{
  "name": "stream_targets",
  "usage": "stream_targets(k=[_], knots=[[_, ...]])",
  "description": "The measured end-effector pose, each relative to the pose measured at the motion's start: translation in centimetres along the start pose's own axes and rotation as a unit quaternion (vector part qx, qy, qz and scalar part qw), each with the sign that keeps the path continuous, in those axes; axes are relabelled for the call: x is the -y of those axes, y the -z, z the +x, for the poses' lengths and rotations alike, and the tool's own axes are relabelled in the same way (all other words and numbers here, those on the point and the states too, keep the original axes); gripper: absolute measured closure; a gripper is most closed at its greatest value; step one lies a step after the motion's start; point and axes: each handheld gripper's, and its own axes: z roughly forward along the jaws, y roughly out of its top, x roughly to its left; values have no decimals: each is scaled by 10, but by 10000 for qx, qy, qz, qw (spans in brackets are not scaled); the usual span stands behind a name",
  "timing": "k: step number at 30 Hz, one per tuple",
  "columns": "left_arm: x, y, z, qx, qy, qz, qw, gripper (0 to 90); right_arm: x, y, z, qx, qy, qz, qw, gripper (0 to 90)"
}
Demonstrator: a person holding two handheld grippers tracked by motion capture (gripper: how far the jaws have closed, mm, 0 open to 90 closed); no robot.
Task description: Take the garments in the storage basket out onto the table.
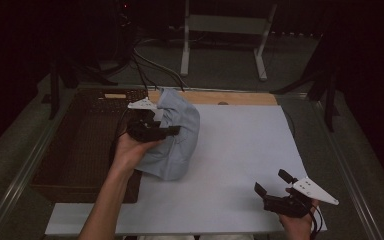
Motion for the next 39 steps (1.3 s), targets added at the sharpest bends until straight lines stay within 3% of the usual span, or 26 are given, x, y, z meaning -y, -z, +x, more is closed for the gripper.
stream_targets(k=[22, 39], knots=[[6, -14, -6, 58, -42, -5, 10000, 723, 0, 0, 0, -10, 3, 0, 10000, 0], [12, -37, -16, 208, -95, 78, 9997, 721, 0, -1, 0, -18, -3, 5, 10000, 0]])
